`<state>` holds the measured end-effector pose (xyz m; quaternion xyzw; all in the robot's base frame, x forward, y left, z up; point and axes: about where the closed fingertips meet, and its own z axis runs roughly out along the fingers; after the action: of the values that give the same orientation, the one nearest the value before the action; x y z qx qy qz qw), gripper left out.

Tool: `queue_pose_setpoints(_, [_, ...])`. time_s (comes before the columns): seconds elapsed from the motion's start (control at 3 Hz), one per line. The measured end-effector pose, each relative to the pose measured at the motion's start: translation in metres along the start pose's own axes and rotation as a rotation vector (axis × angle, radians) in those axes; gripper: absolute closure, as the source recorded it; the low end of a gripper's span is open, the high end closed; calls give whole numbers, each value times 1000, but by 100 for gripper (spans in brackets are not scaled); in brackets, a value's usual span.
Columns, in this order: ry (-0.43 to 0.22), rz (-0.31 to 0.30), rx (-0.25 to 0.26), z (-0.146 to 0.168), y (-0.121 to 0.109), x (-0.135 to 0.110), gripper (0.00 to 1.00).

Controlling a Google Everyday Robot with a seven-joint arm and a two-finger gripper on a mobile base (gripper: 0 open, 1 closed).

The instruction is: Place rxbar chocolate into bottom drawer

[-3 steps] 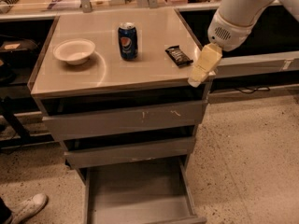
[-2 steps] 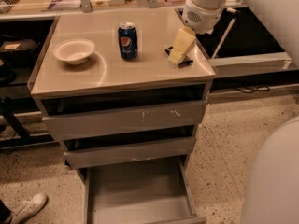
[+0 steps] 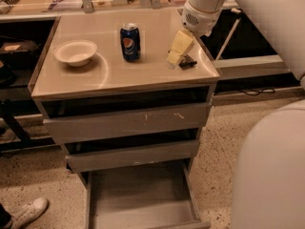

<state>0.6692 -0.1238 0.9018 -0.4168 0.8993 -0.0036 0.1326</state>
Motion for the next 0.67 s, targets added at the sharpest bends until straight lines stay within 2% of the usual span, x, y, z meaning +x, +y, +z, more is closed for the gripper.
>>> queue_pose_setpoints(0.67, [5, 51, -47, 49, -31, -34, 0])
